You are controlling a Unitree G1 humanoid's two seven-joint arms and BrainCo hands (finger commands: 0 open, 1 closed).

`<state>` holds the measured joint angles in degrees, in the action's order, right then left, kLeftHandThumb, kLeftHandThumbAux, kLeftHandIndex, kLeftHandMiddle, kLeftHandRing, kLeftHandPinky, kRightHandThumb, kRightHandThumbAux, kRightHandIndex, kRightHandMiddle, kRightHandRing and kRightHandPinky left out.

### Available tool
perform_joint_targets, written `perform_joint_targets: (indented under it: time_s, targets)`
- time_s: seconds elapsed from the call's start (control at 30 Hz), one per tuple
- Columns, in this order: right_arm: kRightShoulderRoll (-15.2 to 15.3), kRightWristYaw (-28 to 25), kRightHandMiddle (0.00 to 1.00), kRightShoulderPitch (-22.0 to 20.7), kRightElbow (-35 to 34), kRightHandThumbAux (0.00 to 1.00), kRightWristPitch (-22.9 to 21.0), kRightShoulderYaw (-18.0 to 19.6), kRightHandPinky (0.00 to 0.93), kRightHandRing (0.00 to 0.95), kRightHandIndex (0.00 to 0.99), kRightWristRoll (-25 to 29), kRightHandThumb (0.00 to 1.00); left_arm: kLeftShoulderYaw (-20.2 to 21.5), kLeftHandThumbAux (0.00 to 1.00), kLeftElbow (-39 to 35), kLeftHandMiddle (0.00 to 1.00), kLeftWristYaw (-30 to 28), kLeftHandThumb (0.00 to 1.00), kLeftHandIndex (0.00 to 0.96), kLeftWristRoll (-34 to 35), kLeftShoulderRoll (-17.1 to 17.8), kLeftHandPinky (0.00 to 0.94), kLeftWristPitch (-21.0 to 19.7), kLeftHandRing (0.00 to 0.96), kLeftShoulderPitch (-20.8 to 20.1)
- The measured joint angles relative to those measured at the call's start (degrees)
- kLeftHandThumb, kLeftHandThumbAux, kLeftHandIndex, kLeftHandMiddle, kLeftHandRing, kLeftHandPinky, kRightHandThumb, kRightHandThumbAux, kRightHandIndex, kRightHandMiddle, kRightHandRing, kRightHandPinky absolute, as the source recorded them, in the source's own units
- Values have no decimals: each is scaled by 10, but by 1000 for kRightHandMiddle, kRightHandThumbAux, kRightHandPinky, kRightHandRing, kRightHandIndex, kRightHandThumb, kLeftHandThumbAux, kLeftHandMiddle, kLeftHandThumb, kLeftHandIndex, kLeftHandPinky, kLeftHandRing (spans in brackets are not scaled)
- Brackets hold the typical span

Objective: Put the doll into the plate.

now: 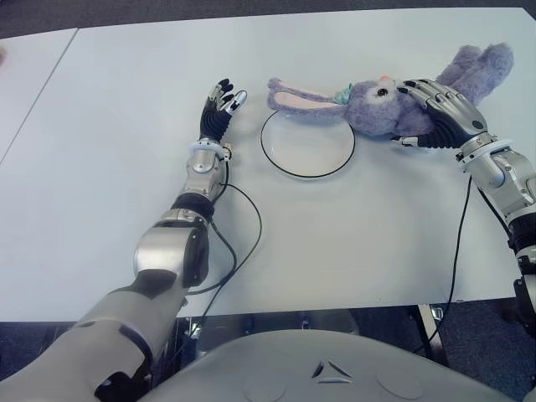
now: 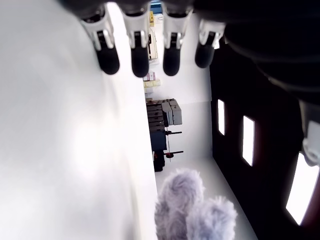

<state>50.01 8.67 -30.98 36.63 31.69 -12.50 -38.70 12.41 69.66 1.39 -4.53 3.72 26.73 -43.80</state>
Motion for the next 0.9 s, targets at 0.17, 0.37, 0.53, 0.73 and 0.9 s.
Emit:
perform_joint_targets:
  time_s: [0.17, 0.37, 0.53, 0.73, 0.9]
  targets:
    - [0, 1, 0, -2, 13, 582, 0, -2, 0, 0, 1, 0, 126, 0, 434, 0, 140, 0, 0, 138, 0, -1, 118, 0, 138, 1]
    - [-1, 5, 4, -11, 37, 607, 1, -8, 0, 0, 29, -1, 93, 0, 436, 1, 142, 0, 0, 140, 0, -2, 117, 0, 134, 1]
    - [-6, 10, 55, -33, 77, 650, 5, -18, 0, 0, 143, -1, 66, 0, 447, 1, 138, 0, 0, 138, 0, -2, 126, 0, 130, 1]
    - [-18, 20, 192, -62, 116, 693, 8, -29, 188, 181, 257, -1, 66, 0, 450, 1, 139, 0, 0, 134, 0, -1, 120, 0, 130, 2]
    - [-35, 35, 459, -93, 162, 701, 10, -46, 541, 488, 383, -4, 79, 0, 453, 1, 140, -1, 0, 131, 0, 3, 118, 0, 130, 4]
